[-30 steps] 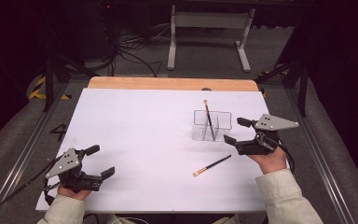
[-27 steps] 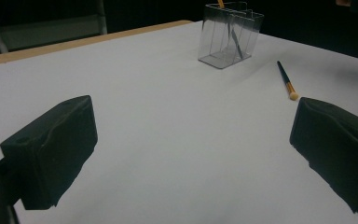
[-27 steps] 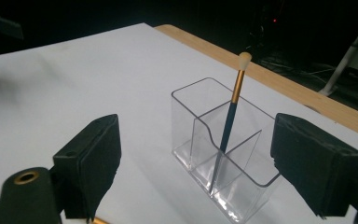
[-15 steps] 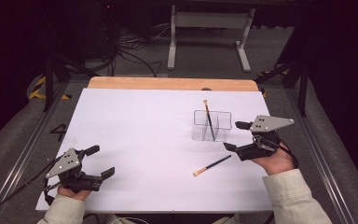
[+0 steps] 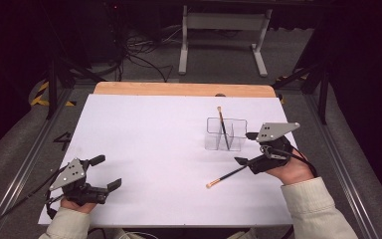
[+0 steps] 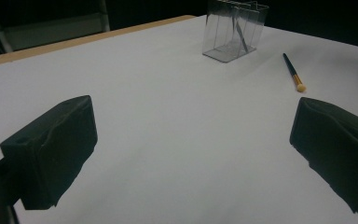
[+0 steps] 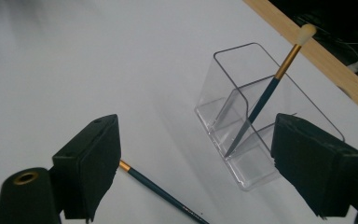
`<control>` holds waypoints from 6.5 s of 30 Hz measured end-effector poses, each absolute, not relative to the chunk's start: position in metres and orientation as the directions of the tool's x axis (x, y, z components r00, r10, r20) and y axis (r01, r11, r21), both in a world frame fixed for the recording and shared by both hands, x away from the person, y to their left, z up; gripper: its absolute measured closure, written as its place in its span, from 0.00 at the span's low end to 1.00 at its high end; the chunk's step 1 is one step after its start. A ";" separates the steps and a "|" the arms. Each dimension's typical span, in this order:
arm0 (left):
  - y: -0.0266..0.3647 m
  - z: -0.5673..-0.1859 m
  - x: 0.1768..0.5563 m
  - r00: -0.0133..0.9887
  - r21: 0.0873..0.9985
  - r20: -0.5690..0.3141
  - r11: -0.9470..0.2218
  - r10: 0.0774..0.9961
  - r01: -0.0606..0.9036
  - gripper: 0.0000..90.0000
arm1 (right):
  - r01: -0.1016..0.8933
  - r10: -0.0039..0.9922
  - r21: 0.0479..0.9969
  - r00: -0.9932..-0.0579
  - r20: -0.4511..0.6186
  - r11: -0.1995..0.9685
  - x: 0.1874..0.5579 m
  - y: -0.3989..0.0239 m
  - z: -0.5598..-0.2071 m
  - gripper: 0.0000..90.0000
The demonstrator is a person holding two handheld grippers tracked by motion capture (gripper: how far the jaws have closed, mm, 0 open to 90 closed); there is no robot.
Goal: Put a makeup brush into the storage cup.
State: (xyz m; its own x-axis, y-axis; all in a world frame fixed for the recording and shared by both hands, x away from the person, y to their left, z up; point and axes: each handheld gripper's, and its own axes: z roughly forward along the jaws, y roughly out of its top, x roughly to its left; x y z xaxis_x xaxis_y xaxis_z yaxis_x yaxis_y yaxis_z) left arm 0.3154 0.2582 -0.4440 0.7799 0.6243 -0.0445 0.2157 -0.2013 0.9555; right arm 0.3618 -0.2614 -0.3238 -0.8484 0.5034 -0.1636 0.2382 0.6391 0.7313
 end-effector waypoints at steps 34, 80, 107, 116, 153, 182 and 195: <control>0.257 -0.453 0.320 0.777 0.947 -0.030 -0.230 0.629 0.224 0.01 | 0.266 0.411 0.552 -0.898 -0.155 0.790 0.374 -0.229 -0.324 0.19; 0.258 -0.453 0.321 0.776 0.944 -0.032 -0.237 0.630 0.231 0.01 | 0.317 0.368 0.323 -0.923 -0.110 0.892 0.390 -0.210 -0.364 0.22; 0.258 -0.452 0.320 0.780 0.945 -0.032 -0.234 0.625 0.226 0.01 | 0.336 0.364 0.259 -0.929 -0.069 0.906 0.395 -0.210 -0.389 0.25; 0.257 -0.452 0.320 0.779 0.946 -0.042 -0.226 0.626 0.232 0.01 | 0.335 0.359 0.249 -0.932 -0.057 0.909 0.397 -0.209 -0.397 0.25; 0.258 -0.451 0.320 0.781 0.947 -0.040 -0.226 0.623 0.229 0.01 | 0.337 0.351 0.193 -0.935 -0.046 0.922 0.401 -0.206 -0.417 0.33; 0.257 -0.451 0.319 0.779 0.946 -0.039 -0.229 0.625 0.231 0.01 | 0.330 0.338 0.154 -0.941 -0.026 0.931 0.400 -0.205 -0.421 0.59; 0.257 -0.451 0.319 0.779 0.945 -0.039 -0.230 0.626 0.232 0.01 | 0.298 0.302 0.109 -0.953 -0.022 0.948 0.394 -0.201 -0.419 0.92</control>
State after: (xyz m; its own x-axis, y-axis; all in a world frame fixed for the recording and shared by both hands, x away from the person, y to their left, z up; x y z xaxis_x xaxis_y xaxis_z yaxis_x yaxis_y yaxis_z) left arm 0.3194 0.2573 -0.4513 0.7791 0.6258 -0.0386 0.2315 -0.2300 0.9453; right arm 0.3942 -0.2010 -0.4188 -0.9530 0.3022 -0.0225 0.2982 0.9483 0.1087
